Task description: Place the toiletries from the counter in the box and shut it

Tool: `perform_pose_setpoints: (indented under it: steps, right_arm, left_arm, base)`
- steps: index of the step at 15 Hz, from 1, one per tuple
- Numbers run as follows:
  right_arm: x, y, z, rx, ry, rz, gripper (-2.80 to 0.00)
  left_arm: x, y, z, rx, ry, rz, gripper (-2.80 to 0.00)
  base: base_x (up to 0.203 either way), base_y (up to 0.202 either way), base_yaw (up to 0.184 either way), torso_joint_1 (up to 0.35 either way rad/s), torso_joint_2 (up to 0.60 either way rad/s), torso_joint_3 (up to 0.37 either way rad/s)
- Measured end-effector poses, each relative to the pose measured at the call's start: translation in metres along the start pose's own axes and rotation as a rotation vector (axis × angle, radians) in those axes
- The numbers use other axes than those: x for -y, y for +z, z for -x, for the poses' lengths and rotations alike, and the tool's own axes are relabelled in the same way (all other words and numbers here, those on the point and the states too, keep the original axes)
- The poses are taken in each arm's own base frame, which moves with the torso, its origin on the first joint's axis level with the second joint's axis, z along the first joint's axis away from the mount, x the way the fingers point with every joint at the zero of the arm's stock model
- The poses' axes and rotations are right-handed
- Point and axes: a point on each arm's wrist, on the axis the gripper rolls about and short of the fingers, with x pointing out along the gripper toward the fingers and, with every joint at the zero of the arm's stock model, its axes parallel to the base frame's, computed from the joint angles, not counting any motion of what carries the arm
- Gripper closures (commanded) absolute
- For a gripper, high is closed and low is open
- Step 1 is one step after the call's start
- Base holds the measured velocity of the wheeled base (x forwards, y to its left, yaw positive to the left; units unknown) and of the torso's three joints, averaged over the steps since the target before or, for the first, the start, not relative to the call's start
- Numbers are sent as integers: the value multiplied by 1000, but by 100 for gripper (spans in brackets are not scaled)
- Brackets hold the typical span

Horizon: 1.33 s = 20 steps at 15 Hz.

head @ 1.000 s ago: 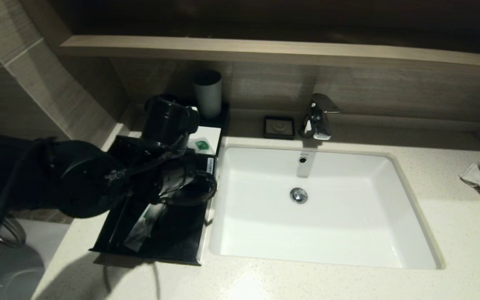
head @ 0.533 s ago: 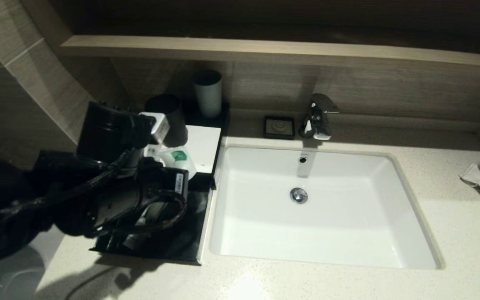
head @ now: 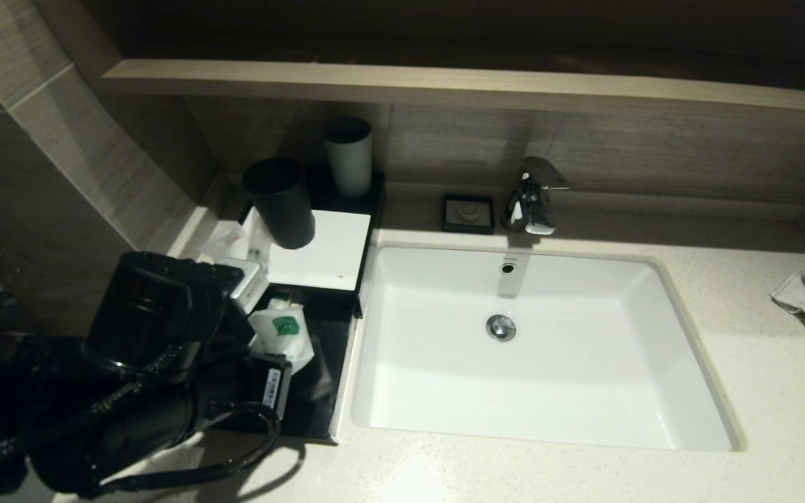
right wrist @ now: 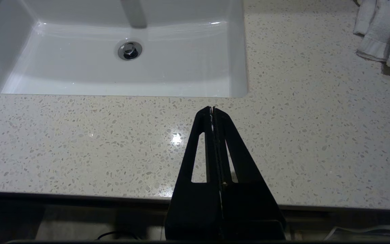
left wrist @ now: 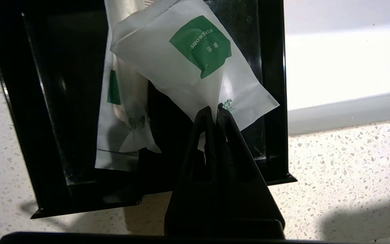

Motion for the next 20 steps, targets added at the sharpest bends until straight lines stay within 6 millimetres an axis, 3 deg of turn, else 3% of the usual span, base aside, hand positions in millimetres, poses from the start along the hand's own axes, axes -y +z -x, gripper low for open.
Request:
perform_pose_setpoints:
  steps: [6, 7, 13, 18, 19, 20]
  right_arm:
    - [0, 0, 0, 0, 0, 0, 0]
    - [0, 0, 0, 0, 0, 0, 0]
    - [0, 0, 0, 0, 1, 0, 0]
    - [0, 0, 0, 0, 0, 0, 0]
    - [0, 0, 0, 0, 1, 0, 0]
    - [0, 0, 0, 0, 0, 0, 0]
  left_arm:
    - [18, -4, -27, -5, -23, -4, 0]
    - [19, -5, -30, -13, -20, -6, -280]
    - [23, -5, -42, -15, -11, 22, -280]
    - [18, 6, -25, 60, 12, 44, -280]
    - [15, 11, -20, 84, 27, 56, 0]
    - [11, 16, -16, 103, 44, 69, 0]
  base:
    - [0, 0, 0, 0, 0, 0]
    - [0, 0, 0, 0, 0, 0]
    - [0, 0, 0, 0, 0, 0]
    - [0, 0, 0, 0, 0, 0]
    - [0, 0, 0, 0, 0, 0]
    - [0, 0, 0, 0, 0, 0]
